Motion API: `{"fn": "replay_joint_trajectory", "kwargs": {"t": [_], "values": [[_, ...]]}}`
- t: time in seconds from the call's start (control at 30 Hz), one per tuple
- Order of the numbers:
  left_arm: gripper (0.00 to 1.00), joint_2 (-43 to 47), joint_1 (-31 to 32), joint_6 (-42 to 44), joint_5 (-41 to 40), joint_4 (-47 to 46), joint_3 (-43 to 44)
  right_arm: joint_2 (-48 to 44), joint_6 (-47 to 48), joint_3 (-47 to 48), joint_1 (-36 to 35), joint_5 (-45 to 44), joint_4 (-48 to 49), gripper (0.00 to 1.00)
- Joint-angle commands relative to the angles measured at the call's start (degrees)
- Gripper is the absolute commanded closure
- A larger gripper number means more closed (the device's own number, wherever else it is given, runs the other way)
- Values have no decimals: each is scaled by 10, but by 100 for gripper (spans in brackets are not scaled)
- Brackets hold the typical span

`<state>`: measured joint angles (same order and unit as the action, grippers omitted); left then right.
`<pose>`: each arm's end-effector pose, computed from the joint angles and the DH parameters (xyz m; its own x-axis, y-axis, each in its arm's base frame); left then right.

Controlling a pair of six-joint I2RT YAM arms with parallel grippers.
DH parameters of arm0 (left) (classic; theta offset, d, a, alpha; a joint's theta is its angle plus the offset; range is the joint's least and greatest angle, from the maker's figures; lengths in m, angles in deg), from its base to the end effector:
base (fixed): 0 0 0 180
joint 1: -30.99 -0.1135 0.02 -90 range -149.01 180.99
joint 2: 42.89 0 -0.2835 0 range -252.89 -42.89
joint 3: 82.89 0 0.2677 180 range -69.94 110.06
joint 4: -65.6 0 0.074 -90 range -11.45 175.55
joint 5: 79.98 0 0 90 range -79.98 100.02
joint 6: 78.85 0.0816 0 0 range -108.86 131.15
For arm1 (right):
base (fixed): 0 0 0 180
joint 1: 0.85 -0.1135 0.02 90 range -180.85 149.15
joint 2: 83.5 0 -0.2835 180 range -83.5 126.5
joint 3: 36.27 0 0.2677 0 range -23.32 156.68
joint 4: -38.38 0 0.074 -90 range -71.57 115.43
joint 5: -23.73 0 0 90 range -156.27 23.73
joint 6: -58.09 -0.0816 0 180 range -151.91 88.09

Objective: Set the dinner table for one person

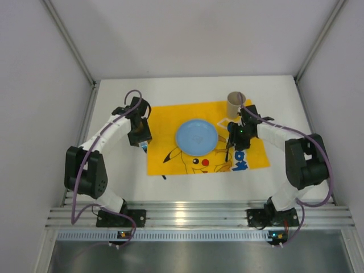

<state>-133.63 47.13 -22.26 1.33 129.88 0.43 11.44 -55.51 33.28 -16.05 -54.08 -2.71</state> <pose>0.3278 -0.0820 0.2156 -0.8875 -0.3098 -0.3411 -0.3108 0.9490 -0.0531 0.3309 0.1078 0.1402 -0.9460 0.1485 -0.2882 0.0449 0.9404 0.3372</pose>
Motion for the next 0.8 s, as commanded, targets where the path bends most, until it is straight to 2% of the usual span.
{"fn": "replay_joint_trajectory", "kwargs": {"t": [0.0,0.37,0.6,0.77], "values": [[48,16,-11,13,-8,-14,-8,-24,3,35,0,-48,-21,52],[50,-23,-56,32,-24,-49,-42,-156,0,41,0,-82,-140,53],[51,-75,-66,31,-9,-107,-44,-238,1,11,-1,-80,-187,53],[48,-87,-75,53,32,-183,-56,-266,8,-7,0,-99,-217,53]]}}
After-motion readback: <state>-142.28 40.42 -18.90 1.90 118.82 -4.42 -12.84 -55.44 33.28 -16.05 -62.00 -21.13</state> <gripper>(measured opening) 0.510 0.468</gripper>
